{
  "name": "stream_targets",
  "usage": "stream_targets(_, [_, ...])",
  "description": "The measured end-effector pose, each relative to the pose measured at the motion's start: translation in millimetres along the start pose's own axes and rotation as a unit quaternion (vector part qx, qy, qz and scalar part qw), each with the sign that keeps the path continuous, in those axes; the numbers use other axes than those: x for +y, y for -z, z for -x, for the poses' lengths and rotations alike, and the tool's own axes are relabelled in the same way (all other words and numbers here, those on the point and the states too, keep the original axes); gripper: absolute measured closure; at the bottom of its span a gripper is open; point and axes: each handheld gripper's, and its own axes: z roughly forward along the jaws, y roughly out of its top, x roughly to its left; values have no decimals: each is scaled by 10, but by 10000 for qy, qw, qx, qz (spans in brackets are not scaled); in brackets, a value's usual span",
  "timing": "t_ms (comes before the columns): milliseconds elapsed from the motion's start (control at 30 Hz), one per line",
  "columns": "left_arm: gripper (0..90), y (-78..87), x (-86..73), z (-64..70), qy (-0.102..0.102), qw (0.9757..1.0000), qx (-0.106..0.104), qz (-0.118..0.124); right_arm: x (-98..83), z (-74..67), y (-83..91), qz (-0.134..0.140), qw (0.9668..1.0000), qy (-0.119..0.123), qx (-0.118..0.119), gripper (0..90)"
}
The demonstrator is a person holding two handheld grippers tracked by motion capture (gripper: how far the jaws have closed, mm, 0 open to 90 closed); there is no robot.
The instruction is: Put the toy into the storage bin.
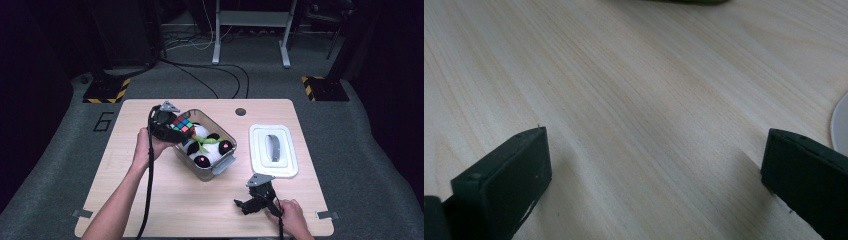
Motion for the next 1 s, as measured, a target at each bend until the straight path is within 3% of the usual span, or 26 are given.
stream_targets(700, [342, -169, 104, 268, -171, 9991, -394, -28, -1, -5, 4, -22, 10000, -30, -1, 0])
stream_targets(1000, [342, -261, 108, 422, -316, 9987, -374, -163, -1, -5, 4, -22, 10000, -32, 1, 0])
